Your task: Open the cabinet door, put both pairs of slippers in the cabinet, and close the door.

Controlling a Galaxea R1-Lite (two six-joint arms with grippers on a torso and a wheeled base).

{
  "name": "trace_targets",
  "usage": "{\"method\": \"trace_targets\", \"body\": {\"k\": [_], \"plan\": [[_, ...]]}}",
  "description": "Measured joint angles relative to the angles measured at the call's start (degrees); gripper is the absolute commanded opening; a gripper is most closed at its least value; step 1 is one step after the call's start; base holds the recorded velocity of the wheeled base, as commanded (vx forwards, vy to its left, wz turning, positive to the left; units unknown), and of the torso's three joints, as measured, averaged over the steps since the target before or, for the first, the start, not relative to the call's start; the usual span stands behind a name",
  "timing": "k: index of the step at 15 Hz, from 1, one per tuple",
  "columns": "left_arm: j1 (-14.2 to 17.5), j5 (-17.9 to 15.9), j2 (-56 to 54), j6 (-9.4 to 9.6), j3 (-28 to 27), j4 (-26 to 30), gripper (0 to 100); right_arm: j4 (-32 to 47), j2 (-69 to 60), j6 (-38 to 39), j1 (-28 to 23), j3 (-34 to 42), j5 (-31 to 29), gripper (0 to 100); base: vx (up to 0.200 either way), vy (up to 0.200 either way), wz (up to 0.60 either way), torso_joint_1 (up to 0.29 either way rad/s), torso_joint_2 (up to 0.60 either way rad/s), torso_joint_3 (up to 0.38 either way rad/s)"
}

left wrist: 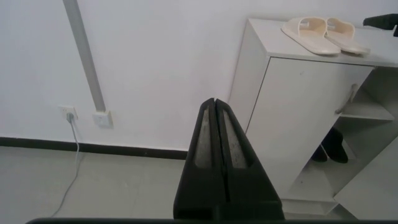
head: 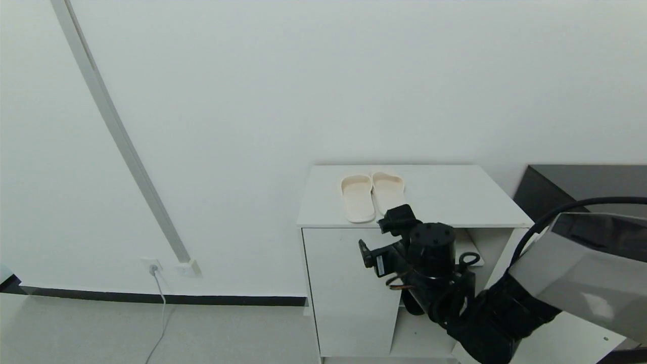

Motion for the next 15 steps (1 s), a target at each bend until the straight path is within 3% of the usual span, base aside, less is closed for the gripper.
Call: {"method": "trace_targets", "body": {"k": [3, 4, 7, 15], "plan": [[0.0, -0.1, 0.0, 0.04, 0.0, 0.0, 0, 16.8, -2.5, 4.4, -1.5, -13.1, -5.7, 100, 0.0, 0.0, 0.0, 0.0, 0.0, 0.0], [0.0, -0.1, 0.0, 0.04, 0.0, 0.0, 0, 18.4, -2.9, 5.3, -2.1, -15.2, -6.6, 100, 0.0, 0.0, 0.0, 0.0, 0.0, 0.0], [0.0, 0.0, 0.0, -0.02, 0.0, 0.0, 0, 18.7, -2.8, 5.5, -2.9, -17.3, -6.7, 100, 0.0, 0.0, 0.0, 0.0, 0.0, 0.0], [0.0, 0.0, 0.0, -0.1, 0.0, 0.0, 0, 19.1, 0.4, 7.6, -2.3, -17.9, -6.8, 100, 0.2, 0.0, 0.0, 0.004, 0.0, 0.002]]}}
